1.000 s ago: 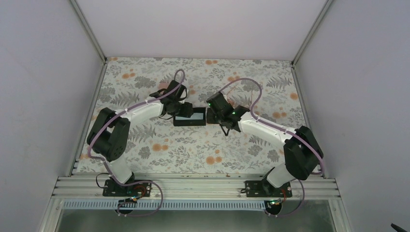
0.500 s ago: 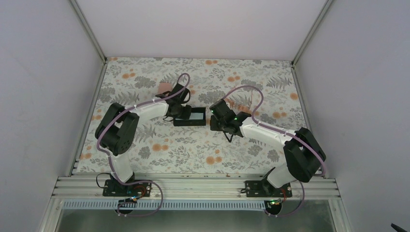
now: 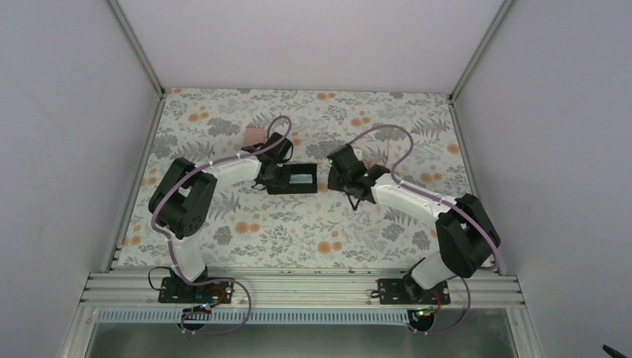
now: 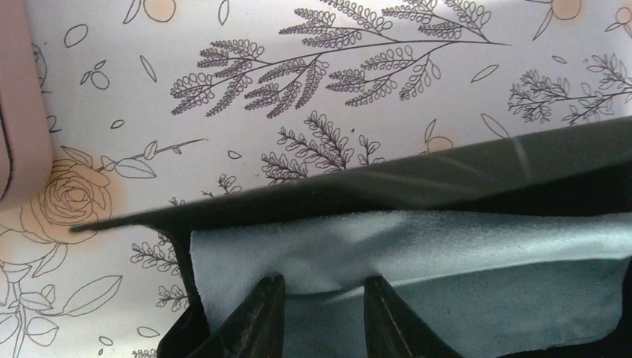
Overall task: Organize the sunglasses
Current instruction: Place the glasses cleaning cloth in the sunglasses case.
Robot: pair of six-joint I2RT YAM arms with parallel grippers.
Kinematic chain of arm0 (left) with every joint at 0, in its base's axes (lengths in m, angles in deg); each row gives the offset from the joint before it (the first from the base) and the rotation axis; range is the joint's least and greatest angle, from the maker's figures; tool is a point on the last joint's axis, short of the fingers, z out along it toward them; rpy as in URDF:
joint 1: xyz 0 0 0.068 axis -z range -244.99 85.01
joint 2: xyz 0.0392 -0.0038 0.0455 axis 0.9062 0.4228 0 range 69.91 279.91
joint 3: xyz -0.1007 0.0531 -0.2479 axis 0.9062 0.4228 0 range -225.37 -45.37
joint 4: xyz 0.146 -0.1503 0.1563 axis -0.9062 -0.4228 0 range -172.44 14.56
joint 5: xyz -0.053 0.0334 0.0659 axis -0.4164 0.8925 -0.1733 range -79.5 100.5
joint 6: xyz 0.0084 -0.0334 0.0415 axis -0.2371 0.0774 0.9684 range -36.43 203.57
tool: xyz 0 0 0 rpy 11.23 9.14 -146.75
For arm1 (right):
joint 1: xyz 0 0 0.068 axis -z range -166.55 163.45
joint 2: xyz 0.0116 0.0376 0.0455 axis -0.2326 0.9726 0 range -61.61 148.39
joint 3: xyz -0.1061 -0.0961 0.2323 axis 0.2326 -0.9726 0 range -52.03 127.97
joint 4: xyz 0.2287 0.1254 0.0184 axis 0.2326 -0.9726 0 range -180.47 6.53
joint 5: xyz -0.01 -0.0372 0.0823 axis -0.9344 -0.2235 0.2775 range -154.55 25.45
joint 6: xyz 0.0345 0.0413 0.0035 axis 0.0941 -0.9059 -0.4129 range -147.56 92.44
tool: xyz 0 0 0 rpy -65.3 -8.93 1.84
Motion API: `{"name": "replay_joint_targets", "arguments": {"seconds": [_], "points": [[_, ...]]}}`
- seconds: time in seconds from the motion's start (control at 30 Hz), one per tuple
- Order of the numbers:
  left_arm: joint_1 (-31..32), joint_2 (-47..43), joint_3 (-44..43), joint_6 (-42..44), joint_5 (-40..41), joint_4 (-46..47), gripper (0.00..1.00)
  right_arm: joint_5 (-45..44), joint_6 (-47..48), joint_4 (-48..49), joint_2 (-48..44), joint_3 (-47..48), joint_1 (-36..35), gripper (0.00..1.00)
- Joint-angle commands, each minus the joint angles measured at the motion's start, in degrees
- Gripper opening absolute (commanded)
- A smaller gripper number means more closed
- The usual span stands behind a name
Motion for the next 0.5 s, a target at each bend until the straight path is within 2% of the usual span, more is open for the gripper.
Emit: {"name": "replay_joint_targets", "arguments": {"seconds": [0.0,0.27,0.47], "points": [[-0.04,0.35,1.12,-2.37,2.47,-3.06,0.29,-5.57,-1.01,0.65,0.78,3.44,5.06,0.45],[0.01,-6.21,-0.13,-1.79,0.8,-1.3,0.46,-4.72,1.74,1.99,0.41,4.77,13.71,0.47],[0.01,-11.05,-0.08,-3.15,2.43,-0.63,0.48,-2.05,3.5,3.73,0.74,2.67,21.83,0.5]]}}
